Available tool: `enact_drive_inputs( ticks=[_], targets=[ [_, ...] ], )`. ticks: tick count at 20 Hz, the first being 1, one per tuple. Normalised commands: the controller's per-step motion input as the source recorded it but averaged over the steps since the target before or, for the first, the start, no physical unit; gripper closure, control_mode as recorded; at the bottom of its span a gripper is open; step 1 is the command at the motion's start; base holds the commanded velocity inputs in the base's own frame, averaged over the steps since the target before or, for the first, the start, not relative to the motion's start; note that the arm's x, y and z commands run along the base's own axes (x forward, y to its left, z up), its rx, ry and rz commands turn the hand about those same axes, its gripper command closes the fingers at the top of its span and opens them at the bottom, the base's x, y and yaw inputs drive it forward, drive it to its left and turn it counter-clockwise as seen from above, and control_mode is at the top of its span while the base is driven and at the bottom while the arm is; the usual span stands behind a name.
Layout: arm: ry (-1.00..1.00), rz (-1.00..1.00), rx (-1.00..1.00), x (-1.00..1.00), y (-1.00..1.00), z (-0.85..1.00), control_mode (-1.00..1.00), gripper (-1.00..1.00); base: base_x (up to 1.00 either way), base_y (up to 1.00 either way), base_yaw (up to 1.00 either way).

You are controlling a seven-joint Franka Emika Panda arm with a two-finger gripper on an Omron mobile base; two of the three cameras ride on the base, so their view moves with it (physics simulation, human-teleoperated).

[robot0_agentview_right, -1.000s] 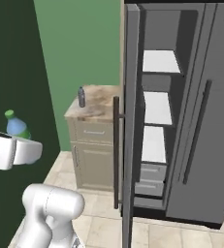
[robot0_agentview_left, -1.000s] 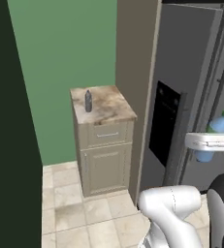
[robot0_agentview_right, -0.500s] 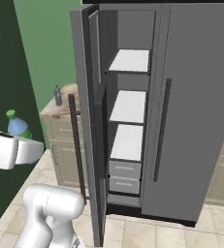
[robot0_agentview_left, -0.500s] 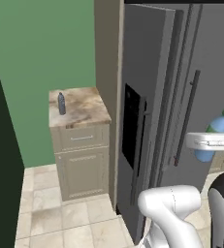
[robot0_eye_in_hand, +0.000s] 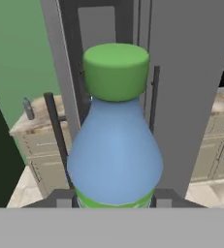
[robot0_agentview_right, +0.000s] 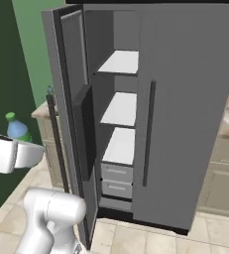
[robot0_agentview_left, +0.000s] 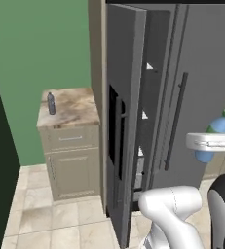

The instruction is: Take the bottled waters from the counter and place them in the freezer to freeze. Close the freezer door after placing the bottles.

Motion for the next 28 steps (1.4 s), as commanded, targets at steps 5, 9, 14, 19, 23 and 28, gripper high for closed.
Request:
enact_drive_inputs(
  ticks=[5, 9, 14, 19, 23, 28],
  targets=[
    [0.0, 0.0, 0.0, 0.0, 0.0, 0.0, 1.0, 1.0, 0.22, -0.57, 0.22],
    [0.0, 0.0, 0.0, 0.0, 0.0, 0.0, 1.0, 1.0, 0.31, -0.31, 0.25],
    [0.0, 0.0, 0.0, 0.0, 0.0, 0.0, 1.0, 1.0, 0.56, -0.1, 0.31],
    [0.0, 0.0, 0.0, 0.0, 0.0, 0.0, 1.0, 1.0, 0.43, -0.21, 0.27],
    [0.0, 0.0, 0.0, 0.0, 0.0, 0.0, 1.0, 1.0, 0.07, -0.4, 0.14],
    [0.0, 0.0, 0.0, 0.0, 0.0, 0.0, 1.0, 1.0, 0.01, -0.35, 0.08]
  ],
)
